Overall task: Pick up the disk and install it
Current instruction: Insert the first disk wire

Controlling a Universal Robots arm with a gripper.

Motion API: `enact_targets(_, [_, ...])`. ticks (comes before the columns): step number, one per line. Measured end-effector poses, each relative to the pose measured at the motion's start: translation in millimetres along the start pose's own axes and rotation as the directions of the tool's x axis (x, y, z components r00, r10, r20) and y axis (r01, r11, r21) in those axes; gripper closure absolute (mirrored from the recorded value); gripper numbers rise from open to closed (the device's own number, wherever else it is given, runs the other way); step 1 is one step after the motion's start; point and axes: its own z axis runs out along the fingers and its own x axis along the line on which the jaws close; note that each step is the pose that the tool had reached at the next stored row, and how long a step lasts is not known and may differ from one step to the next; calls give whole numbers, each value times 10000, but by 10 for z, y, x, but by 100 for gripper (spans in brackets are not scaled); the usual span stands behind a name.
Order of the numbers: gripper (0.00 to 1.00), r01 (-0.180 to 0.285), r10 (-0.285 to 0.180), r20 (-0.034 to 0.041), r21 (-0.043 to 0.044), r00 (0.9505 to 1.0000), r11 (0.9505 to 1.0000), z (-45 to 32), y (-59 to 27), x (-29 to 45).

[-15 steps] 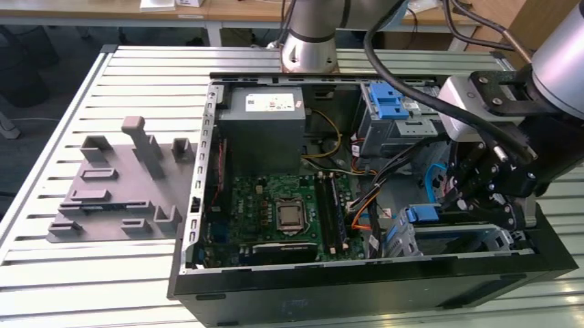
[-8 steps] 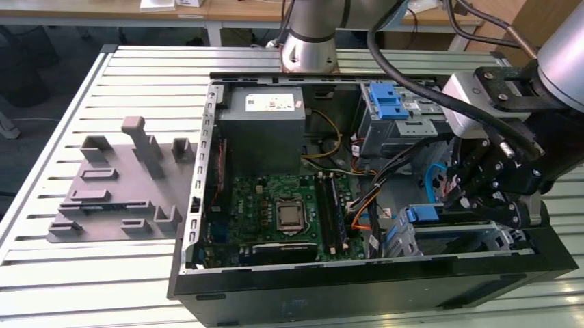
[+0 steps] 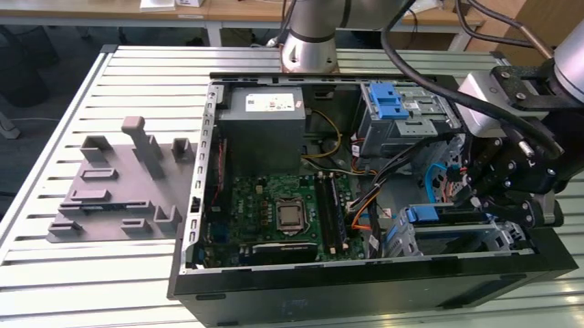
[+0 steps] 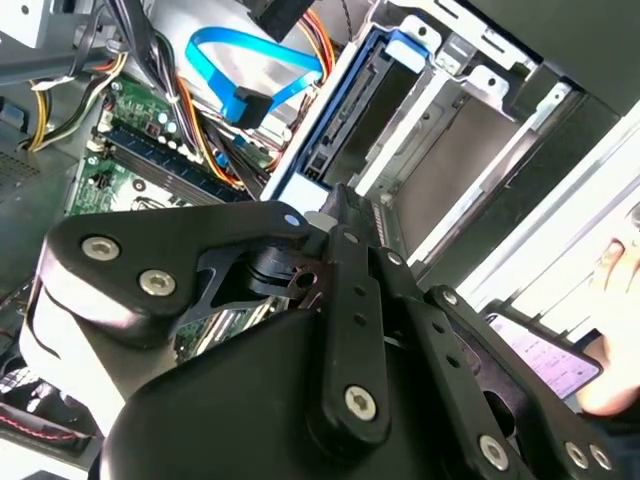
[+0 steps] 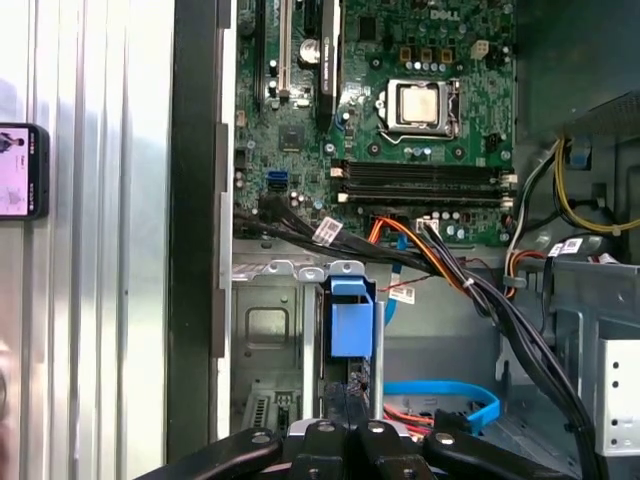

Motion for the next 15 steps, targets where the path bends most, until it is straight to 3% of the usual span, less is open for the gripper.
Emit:
enact_targets(6, [89,1,-1,1,2,10000,10000,-134,1,-14])
enact_targets(15, [89,0,0,1,-6,10000,10000,-142,-89,-46])
